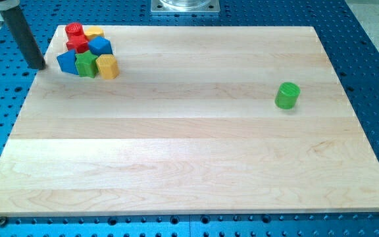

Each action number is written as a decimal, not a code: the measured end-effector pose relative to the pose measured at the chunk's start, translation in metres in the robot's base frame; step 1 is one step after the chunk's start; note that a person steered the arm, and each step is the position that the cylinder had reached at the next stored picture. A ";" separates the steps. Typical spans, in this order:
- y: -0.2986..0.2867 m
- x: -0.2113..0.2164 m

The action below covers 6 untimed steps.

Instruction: Separate the green star from the group of blocks

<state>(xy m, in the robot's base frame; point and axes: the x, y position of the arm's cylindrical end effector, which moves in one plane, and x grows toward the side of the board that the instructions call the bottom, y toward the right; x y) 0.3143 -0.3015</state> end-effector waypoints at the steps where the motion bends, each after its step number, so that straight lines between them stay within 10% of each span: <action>1: 0.021 0.000; 6: 0.211 0.052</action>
